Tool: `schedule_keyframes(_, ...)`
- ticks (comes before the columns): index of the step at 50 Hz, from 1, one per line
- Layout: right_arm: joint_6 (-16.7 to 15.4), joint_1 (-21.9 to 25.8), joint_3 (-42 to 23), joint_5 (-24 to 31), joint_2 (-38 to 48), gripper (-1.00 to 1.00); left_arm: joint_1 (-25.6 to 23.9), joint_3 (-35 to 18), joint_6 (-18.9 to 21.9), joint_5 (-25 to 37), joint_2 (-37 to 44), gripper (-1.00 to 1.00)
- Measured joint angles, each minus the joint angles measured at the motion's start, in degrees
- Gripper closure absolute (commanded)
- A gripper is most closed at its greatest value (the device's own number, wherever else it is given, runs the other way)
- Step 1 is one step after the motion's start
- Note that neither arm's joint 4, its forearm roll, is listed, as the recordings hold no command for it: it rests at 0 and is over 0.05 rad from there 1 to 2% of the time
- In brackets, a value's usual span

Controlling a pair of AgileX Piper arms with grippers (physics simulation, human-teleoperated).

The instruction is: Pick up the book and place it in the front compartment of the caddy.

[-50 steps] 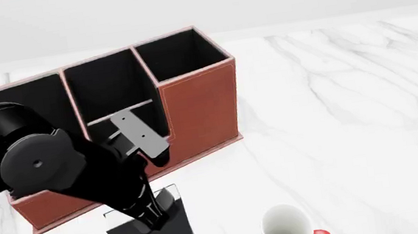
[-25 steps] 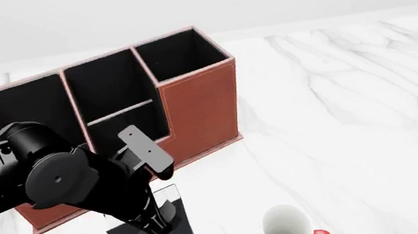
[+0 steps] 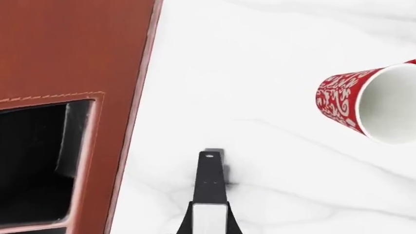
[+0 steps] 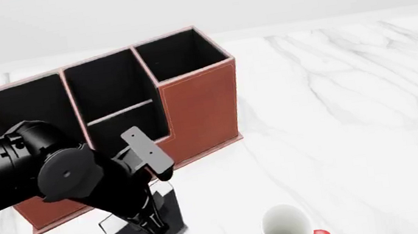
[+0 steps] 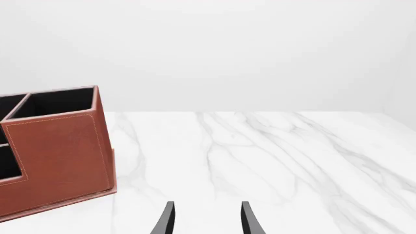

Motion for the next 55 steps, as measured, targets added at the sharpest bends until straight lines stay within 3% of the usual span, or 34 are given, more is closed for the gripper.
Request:
schedule_keyframes(25, 0.0, 0.0, 0.0, 0.0, 0.0, -1.0, 8.09, -13.6, 21.52, 15.63, -1.25, 1.0)
schedule_keyframes(38, 0.0, 0.0, 0.0, 0.0, 0.0, -1.0, 8.81, -23.15, 25.45, 23.57, -0.89, 1.0)
schedule_keyframes(55, -0.01, 0.0, 0.0, 0.0, 0.0, -1.0, 14.25, -31.24, 32.92, 26.6, 0.57, 1.0)
